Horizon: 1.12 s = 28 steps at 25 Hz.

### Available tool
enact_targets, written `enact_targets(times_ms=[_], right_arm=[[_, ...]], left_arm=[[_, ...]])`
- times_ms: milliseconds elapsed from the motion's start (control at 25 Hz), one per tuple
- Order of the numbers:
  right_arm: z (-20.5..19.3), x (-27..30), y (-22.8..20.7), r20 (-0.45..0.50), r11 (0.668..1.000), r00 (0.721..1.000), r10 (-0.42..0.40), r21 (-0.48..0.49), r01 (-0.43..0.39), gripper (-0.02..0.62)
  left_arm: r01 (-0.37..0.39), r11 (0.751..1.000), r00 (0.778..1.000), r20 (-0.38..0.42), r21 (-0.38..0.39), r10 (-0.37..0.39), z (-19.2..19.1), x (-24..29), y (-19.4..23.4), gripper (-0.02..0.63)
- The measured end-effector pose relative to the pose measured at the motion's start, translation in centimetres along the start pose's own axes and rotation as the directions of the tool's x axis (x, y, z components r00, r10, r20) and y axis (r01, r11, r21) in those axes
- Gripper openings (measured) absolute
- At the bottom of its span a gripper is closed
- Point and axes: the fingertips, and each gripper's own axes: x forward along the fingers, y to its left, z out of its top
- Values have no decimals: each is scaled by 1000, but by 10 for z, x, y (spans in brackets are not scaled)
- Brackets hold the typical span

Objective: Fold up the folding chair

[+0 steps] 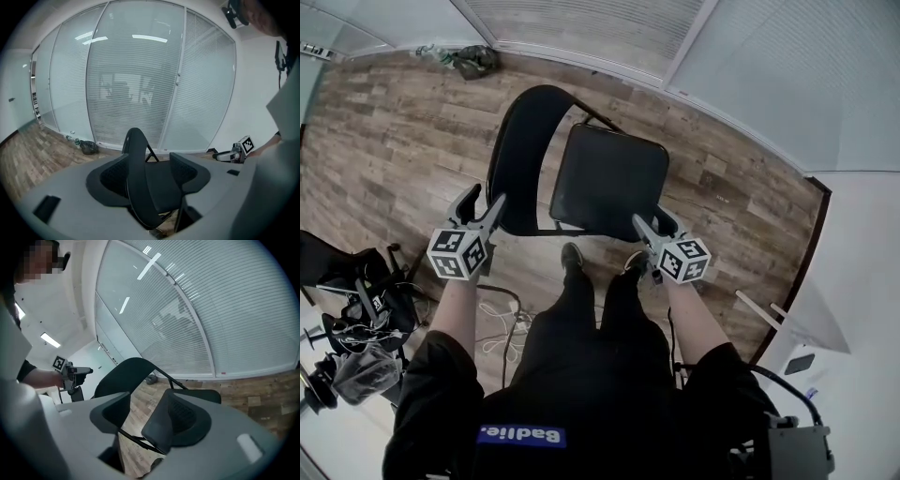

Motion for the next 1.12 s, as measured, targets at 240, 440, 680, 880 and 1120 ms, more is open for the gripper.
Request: enact_targets(times_ms=[240, 440, 680, 880, 1120], right_arm=[[-32, 17, -44, -32, 997, 999, -44, 64, 46, 258], [-62, 30, -86, -67, 988, 995, -78, 125, 86, 311], [-112, 42, -146, -116, 958, 984, -134, 240, 159, 365], [-156, 45, -194, -139, 910, 976, -169, 359, 208, 382], [-202, 60, -236, -184, 876, 964, -193, 411, 254, 385]], left_arm=[[16, 1000, 999, -47, -20, -17, -19, 15, 10, 278], [7, 1000, 996, -91, -24, -9, -35, 33, 16, 279], [-14, 1000, 993, -117, -18, 12, -48, 49, 26, 279], [-21, 1000, 995, -100, -3, 21, -48, 53, 23, 279], [-46, 999, 995, -89, 14, 47, -49, 54, 23, 279]])
